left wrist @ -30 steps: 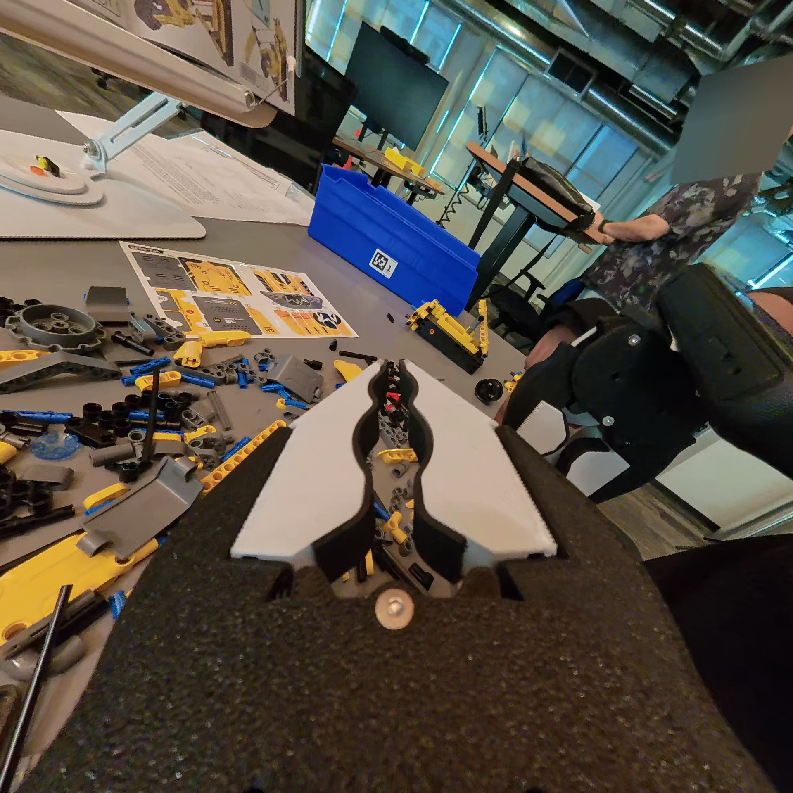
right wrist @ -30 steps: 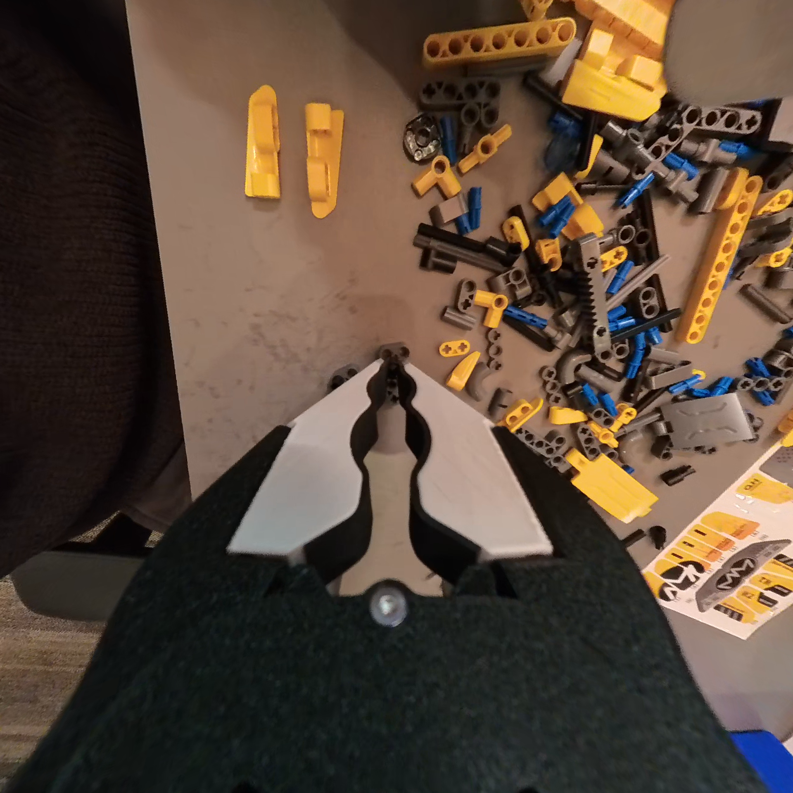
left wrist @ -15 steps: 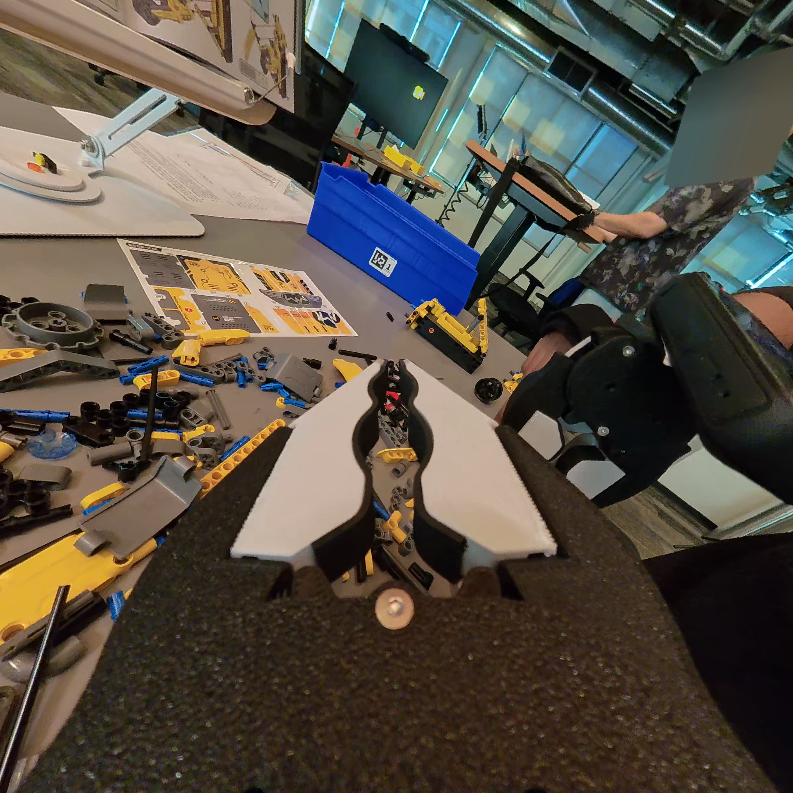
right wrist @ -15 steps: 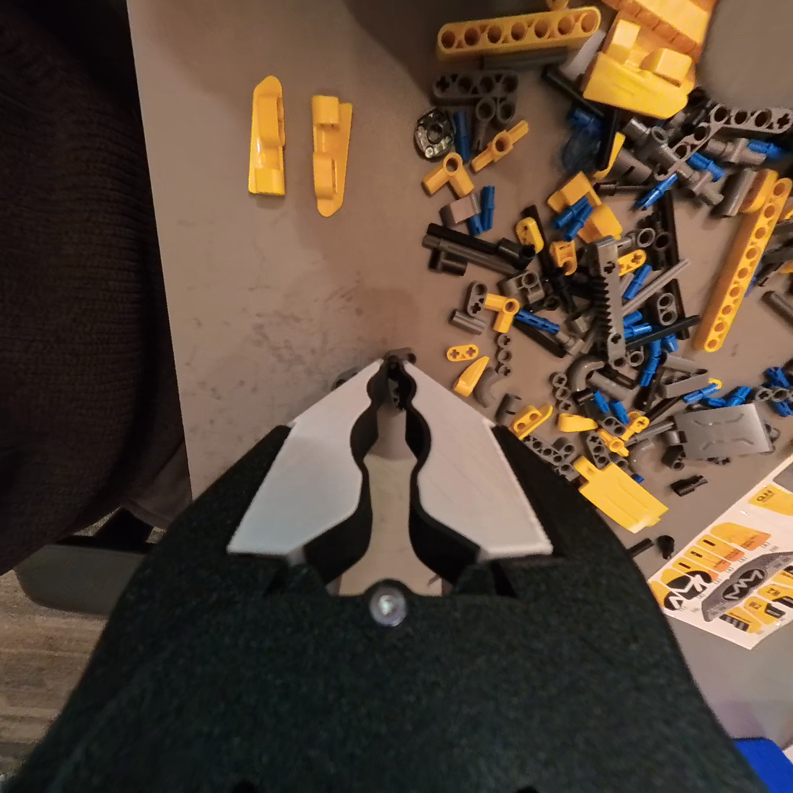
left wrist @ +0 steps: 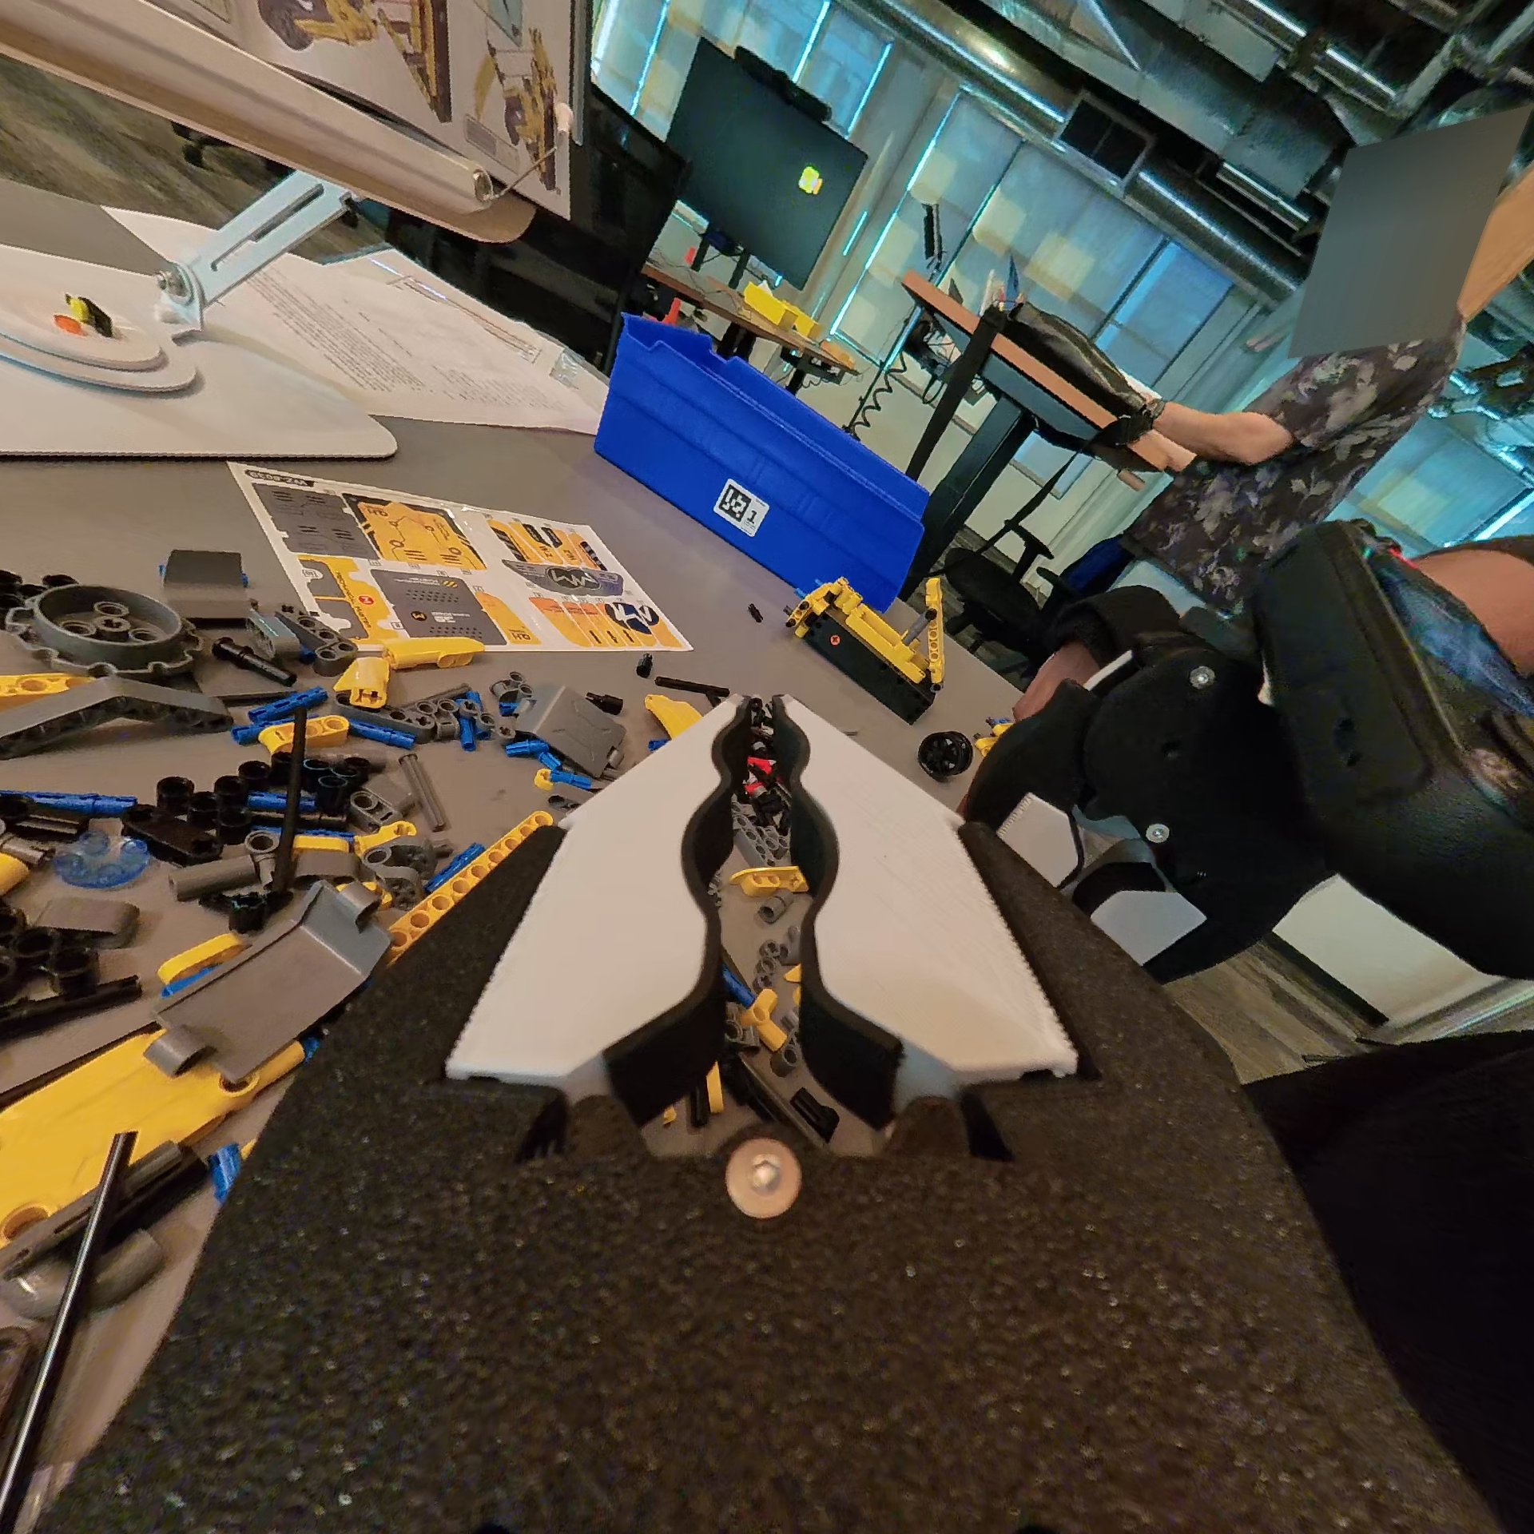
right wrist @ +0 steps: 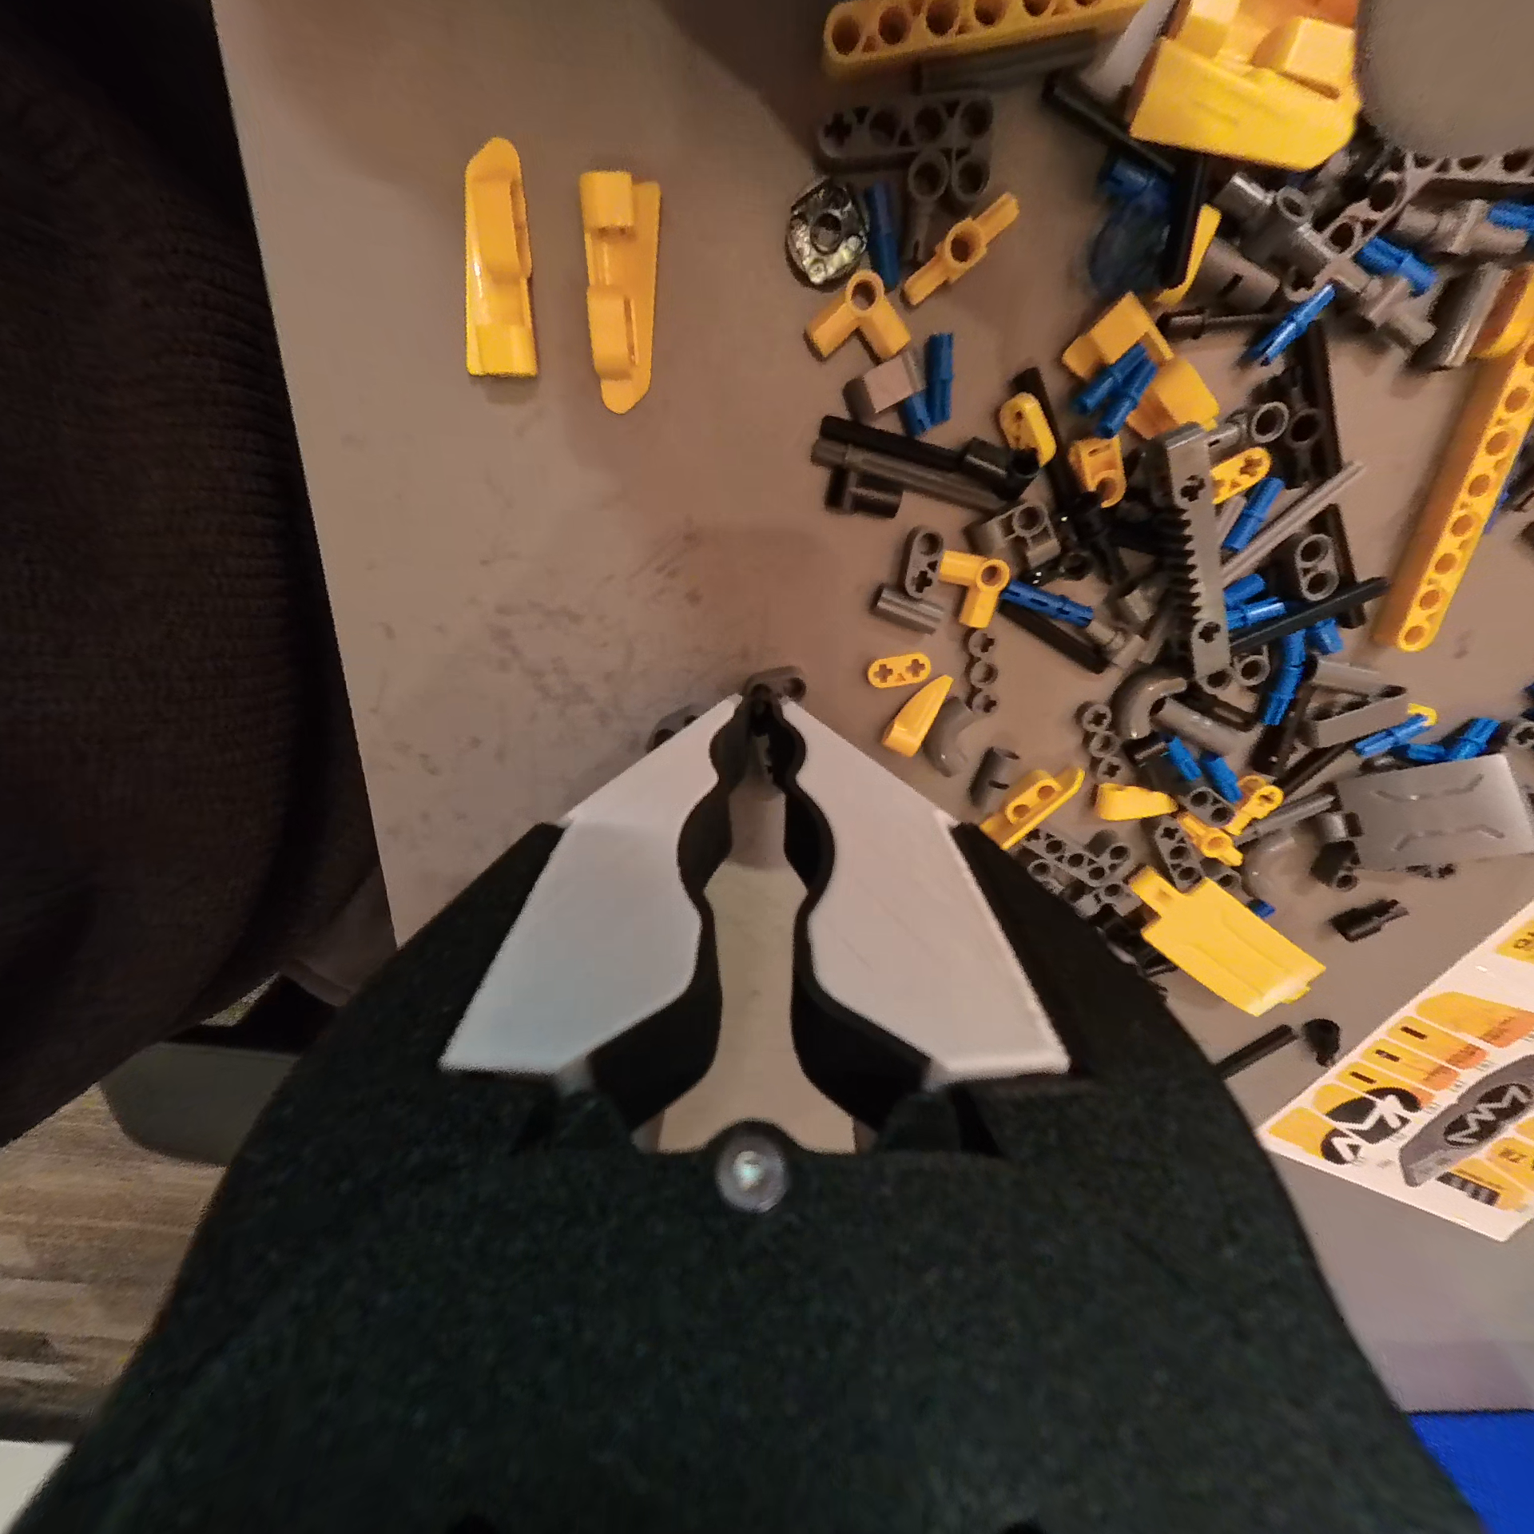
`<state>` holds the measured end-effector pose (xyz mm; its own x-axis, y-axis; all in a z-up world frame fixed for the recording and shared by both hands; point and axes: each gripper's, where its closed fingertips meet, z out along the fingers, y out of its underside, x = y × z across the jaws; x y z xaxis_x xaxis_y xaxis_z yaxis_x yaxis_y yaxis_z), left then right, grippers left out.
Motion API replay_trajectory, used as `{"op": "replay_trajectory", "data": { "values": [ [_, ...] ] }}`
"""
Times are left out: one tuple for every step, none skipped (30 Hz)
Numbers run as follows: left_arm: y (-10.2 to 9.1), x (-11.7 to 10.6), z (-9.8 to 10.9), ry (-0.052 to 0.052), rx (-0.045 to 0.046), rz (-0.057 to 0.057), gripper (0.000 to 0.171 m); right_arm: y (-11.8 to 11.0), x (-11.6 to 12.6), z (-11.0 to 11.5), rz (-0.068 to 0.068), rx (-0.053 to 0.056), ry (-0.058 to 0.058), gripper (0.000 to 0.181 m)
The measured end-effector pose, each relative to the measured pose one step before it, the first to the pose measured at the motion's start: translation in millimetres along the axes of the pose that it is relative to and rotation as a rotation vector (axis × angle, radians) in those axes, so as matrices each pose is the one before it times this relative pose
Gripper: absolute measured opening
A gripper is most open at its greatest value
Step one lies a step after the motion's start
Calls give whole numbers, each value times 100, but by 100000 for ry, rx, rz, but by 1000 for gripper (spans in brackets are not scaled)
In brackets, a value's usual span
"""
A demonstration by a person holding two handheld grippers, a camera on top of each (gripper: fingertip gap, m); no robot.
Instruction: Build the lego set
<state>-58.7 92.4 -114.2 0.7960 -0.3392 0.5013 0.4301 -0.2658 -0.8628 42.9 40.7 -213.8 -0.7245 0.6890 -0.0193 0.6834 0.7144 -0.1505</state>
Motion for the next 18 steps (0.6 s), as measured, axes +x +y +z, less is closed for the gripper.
{"op": "replay_trajectory", "data": {
  "values": [
    [-5,-1,1,47,66,-78,4,31,-3,6,632,-137,-464,4],
    [-6,7,-3,86,16,-42,4,29,-2,14,361,-216,-297,4],
    [7,2,10,0,-41,39,4,12,-5,12,189,-304,-205,4],
    [2,13,7,-25,-18,69,4,-5,-7,-3,43,-257,-137,4],
    [-3,14,3,31,-12,43,4,-38,-3,10,-5,-116,-32,4],
    [4,1,6,38,-47,12,4,-63,-13,12,11,-145,0,3],
    [10,-10,0,-38,-12,-7,4,-35,-9,2,-325,-488,107,4],
    [-8,-9,-2,-22,28,-32,4,-33,-4,8,-1063,-797,465,3],
    [-10,-3,-9,6,58,-3,4,-28,2,7,-1450,-1150,802,3],
    [-8,-20,-10,-125,44,-22,4,-16,1,8,-1845,-1575,1164,3],
    [-2,-25,-14,-72,35,-40,4,-50,13,2,-2484,-1741,1597,3],
    [-12,-7,0,-21,56,-52,4,-37,13,7,-2631,-1922,1684,3],
    [-3,-5,-5,7,-8,-30,4,-48,7,2,-2578,-1974,1575,3],
    [10,-1,9,-33,-62,11,4,-35,14,15,-2664,-2040,1461,3],
    [9,-6,10,-53,-52,39,4,-7,9,8,-2899,-2213,1440,3],
    [12,0,0,-46,-55,15,4,-1,1,6,-3095,-2451,1384,3],
    [13,-5,6,12,-54,-20,4,22,-11,4,-3326,-2675,1263,3],
    [8,-8,-5,4,-27,-63,4,10,-5,19,-3187,-2752,1015,3]
  ]
}}
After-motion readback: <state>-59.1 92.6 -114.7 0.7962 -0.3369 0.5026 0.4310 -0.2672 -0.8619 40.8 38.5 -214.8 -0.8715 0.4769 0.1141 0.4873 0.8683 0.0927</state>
